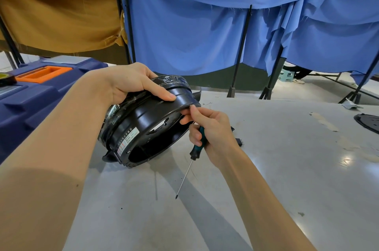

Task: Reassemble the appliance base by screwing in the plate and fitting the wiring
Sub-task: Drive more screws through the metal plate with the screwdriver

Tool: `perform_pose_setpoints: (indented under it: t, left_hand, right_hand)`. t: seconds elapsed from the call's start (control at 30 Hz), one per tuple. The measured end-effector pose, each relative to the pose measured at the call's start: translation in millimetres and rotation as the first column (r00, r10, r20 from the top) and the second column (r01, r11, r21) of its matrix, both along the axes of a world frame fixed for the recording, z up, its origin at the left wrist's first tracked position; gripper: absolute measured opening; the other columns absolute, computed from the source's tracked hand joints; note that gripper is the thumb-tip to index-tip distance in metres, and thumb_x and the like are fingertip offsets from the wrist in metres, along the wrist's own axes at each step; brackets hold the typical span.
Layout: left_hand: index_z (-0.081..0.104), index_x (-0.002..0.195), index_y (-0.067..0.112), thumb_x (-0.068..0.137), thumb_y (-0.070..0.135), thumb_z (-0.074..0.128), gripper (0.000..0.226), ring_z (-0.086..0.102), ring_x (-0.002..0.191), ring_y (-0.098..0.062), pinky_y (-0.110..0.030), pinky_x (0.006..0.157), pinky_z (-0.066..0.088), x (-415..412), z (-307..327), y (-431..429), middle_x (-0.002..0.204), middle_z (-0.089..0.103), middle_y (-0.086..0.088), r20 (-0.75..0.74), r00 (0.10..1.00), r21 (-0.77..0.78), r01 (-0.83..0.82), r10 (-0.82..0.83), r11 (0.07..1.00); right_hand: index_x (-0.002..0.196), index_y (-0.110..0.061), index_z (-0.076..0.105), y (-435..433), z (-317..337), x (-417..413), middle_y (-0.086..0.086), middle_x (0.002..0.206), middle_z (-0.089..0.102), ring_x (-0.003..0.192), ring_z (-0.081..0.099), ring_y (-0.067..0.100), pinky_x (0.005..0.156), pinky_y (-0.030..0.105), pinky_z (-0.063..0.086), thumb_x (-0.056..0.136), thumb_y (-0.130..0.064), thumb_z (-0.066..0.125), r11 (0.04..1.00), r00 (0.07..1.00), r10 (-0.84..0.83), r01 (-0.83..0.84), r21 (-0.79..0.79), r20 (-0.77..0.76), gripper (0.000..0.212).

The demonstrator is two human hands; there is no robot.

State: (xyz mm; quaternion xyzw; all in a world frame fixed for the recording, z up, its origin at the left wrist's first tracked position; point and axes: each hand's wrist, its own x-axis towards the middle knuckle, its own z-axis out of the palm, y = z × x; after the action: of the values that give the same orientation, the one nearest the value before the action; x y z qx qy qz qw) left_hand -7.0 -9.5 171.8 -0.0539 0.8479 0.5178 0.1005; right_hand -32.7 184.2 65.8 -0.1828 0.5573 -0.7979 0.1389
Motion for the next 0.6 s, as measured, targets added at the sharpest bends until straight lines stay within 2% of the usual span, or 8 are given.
perform_pose_setpoints:
  t: [0.17, 0.33, 0.43, 0.6]
  left_hand:
    - [0.077, 0.086, 0.003, 0.05, 0.022, 0.089, 0.043, 0.073, 0.081, -0.035, -0.039, 0.066, 0.059, -2, -1, -3, 0.094, 0.074, -0.021, 0.001, 1.0, 0.019, -0.001, 0.001, 1.0]
    - [0.078, 0.074, 0.007, 0.047, 0.019, 0.094, 0.033, 0.073, 0.078, -0.034, -0.037, 0.063, 0.059, -2, -4, -10, 0.085, 0.075, -0.01, -0.027, 1.0, 0.041, -0.015, 0.016, 0.999]
    - [0.078, 0.08, 0.008, 0.041, 0.022, 0.091, 0.043, 0.073, 0.081, -0.035, -0.038, 0.065, 0.059, -2, -5, -15, 0.095, 0.073, -0.021, -0.007, 1.0, 0.073, -0.007, 0.007, 0.997]
    - [0.075, 0.096, 0.002, 0.051, 0.016, 0.088, 0.049, 0.072, 0.084, -0.037, -0.045, 0.073, 0.06, -1, -5, -22, 0.103, 0.071, -0.026, 0.008, 1.0, 0.097, -0.023, 0.022, 0.995]
  right_hand:
    - [0.093, 0.004, 0.068, 3, -3, -2, 0.009, 0.071, 0.064, 0.04, 0.037, 0.01, 0.037, 0.02, 0.034, 0.099, -0.012, 0.053, 0.996, 0.998, 0.057, -0.056, -0.066, 0.018, 0.023]
    - [0.093, 0.002, 0.069, 6, -9, -4, 0.01, 0.075, 0.065, 0.039, 0.036, 0.007, 0.037, 0.018, 0.031, 0.098, -0.013, 0.055, 0.983, 0.991, 0.132, -0.127, -0.13, 0.033, 0.021]
    - [0.09, 0.002, 0.07, 8, -12, -5, 0.01, 0.075, 0.066, 0.036, 0.034, 0.007, 0.036, 0.017, 0.029, 0.096, -0.016, 0.058, 0.984, 0.99, 0.133, -0.125, -0.128, 0.054, 0.022]
    - [0.097, 0.005, 0.068, 6, -12, -5, 0.011, 0.076, 0.066, 0.036, 0.032, 0.007, 0.036, 0.018, 0.025, 0.095, -0.017, 0.059, 0.99, 0.991, 0.105, -0.097, -0.099, 0.077, 0.024]
